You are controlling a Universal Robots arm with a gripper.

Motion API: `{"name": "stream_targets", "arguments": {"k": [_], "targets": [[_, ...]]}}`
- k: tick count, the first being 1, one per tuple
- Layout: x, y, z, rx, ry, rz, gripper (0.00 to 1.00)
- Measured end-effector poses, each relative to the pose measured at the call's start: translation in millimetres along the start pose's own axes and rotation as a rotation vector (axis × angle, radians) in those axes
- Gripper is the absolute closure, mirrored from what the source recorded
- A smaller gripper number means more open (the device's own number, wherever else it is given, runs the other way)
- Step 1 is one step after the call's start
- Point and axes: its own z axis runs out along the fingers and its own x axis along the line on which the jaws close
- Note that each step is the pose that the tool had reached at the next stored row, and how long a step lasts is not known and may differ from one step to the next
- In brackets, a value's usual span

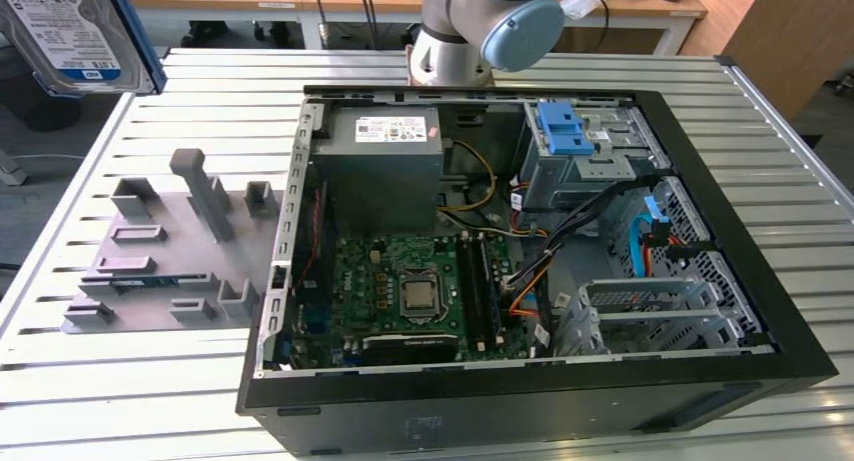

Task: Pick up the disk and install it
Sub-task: 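Pick up the disk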

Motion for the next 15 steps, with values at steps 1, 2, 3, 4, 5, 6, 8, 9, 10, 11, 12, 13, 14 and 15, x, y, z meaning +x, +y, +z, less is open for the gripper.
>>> {"name": "stream_targets", "arguments": {"k": [1,2,3,4,5,6,8,9,10,11,12,13,14,15], "targets": [[0.5,-0.3,0.0,0.0000,0.0000,0.000,0.64],[1.0,-0.5,0.0,0.0000,0.0000,0.000,0.64],[1.4,-0.8,0.0,0.0000,0.0000,0.000,0.64],[1.6,-1.3,-0.1,0.0000,0.0000,0.000,0.64],[1.8,-1.9,-0.1,0.0000,0.0000,0.000,0.64],[1.9,-2.5,0.0,0.0000,0.0000,0.000,0.64],[2.0,-4.3,-0.1,0.0000,0.0000,0.000,0.64],[2.1,-5.2,-0.1,0.0000,0.0000,0.000,0.64],[2.2,-6.0,-0.1,0.0000,0.0000,0.000,0.64],[2.3,-6.8,-0.1,0.0000,0.0000,0.000,0.64],[2.5,-7.5,-0.1,0.0000,0.0000,0.000,0.64],[2.6,-8.3,-0.1,0.0000,0.0000,0.000,0.64],[2.8,-9.1,-0.1,0.0000,0.0000,0.000,0.64],[2.9,-9.8,-0.1,0.0000,0.0000,0.000,0.64]]}}
